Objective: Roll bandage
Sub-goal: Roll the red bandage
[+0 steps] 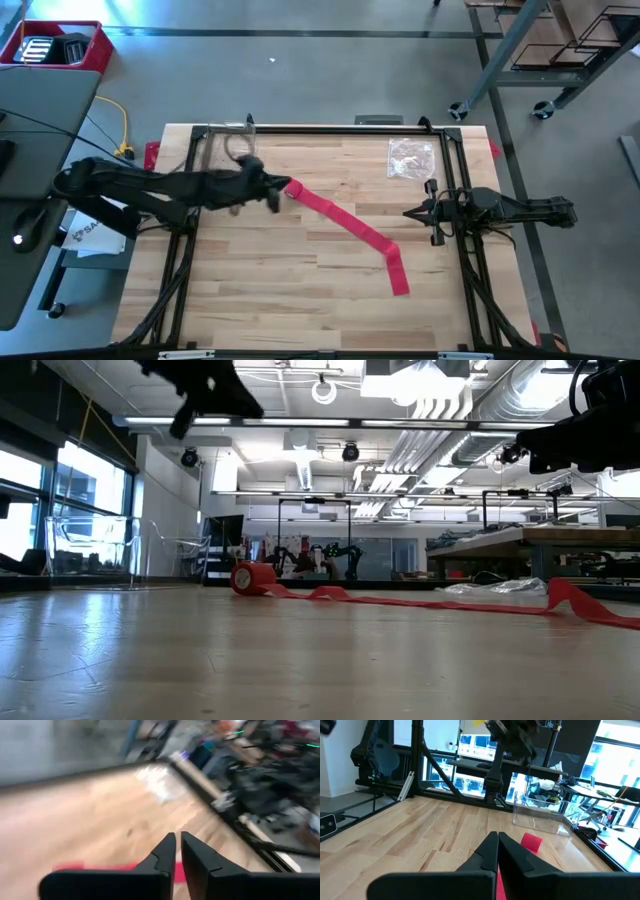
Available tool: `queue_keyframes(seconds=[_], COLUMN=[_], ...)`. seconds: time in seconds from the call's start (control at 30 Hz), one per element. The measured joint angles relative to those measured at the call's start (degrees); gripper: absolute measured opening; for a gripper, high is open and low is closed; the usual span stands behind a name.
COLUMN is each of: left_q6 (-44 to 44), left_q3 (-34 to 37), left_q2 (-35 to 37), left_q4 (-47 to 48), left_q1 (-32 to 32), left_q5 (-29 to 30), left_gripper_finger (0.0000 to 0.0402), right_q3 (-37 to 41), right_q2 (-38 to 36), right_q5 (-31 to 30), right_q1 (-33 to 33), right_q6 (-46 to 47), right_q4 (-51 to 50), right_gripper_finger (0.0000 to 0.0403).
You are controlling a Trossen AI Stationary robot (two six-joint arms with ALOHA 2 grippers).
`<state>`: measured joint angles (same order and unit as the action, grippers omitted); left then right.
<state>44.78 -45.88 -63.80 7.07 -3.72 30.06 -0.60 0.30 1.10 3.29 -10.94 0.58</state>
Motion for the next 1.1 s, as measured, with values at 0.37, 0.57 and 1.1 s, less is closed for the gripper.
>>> queue_keyframes(seconds=[0.37, 0.57, 1.1], left_q6=[-4.2, -30.4, -46.9], left_q3=[0.0, 0.0, 0.0], left_q2=[-13.5, -17.0, -27.4], left_q4=[8.9, 14.3, 10.3], left_q1=[8.9, 8.8, 9.7], left_q5=[-21.0, -18.1, -6.8], left_gripper_finger=[0.0163, 0.0198, 0.0205], right_q3=[0.0, 0.0, 0.0], right_q2=[0.0, 0.0, 0.0], right_q5=[0.0, 0.0, 0.0], right_q1=[0.0, 0.0, 0.0], right_q6=[0.0, 0.0, 0.0], right_q4=[0.0, 0.0, 0.0], right_gripper_finger=[0.0, 0.0, 0.0])
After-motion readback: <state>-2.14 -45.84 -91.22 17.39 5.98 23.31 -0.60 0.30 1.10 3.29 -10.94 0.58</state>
